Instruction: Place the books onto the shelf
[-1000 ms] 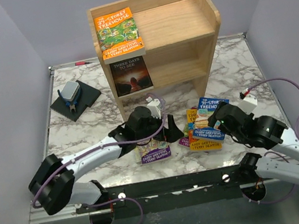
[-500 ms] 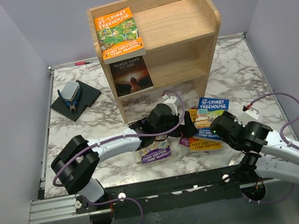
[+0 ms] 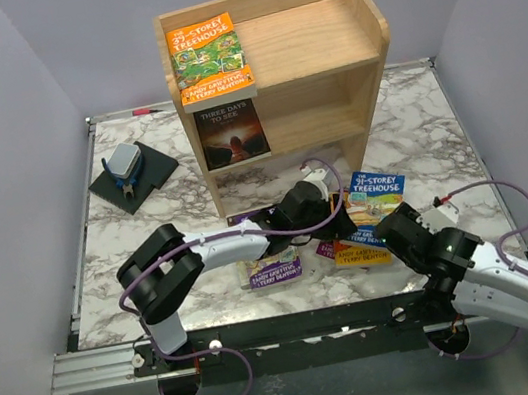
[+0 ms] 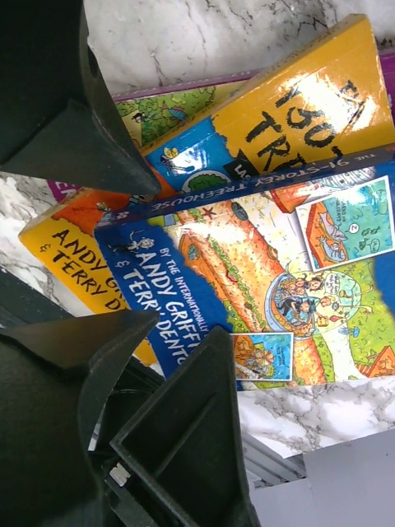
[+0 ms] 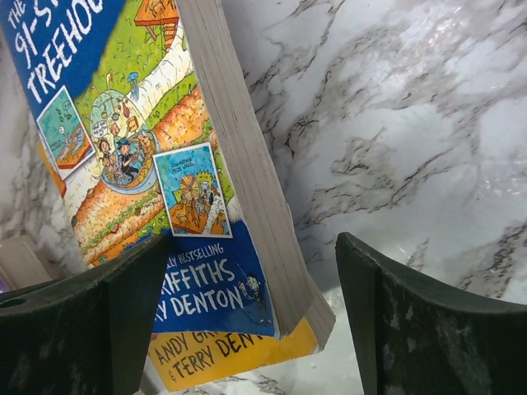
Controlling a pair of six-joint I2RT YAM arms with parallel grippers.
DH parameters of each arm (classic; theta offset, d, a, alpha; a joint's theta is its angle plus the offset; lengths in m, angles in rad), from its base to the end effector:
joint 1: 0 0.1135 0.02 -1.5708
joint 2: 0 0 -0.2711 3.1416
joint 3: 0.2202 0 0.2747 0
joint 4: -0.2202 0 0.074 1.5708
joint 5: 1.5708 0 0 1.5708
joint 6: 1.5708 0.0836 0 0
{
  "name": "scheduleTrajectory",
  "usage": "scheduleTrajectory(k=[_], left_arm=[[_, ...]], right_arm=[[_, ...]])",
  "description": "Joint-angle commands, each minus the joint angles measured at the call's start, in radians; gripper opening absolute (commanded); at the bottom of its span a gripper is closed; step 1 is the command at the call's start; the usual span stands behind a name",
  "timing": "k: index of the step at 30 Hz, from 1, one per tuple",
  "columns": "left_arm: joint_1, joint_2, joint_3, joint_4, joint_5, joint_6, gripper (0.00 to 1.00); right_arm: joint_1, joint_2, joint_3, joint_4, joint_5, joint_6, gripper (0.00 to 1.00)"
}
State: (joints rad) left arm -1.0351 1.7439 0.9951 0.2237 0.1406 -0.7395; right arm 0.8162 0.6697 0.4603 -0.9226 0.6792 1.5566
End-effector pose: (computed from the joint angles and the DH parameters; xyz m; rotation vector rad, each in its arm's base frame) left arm 0.2143 -0.3840 0.1634 0.4371 2.2928 -1.1459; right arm 0.1350 0.0669 0.1589 1.0236 2.1255 0.1746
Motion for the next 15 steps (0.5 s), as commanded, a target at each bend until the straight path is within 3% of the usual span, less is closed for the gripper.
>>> scheduleTrajectory(k=[1,11,15], left_arm=[[-0.005,0.035,0.041,0.027,-0.01,-0.003,0.55],[-0.005,0.073,0.032,0.027,-0.004,-0.006,0.35],[-0.005,0.074,0.021,0.026,-0.009,-0.003,0.3]], right_arm=[[-0.005,-0.061,-0.062,0.058,0.011,0.033,0.82],[-0.005,-0.251,-0.138,0.053,0.011,0.057,0.63],[-0.005,-0.292,-0.135,0.032,0.015,0.053,0.46]])
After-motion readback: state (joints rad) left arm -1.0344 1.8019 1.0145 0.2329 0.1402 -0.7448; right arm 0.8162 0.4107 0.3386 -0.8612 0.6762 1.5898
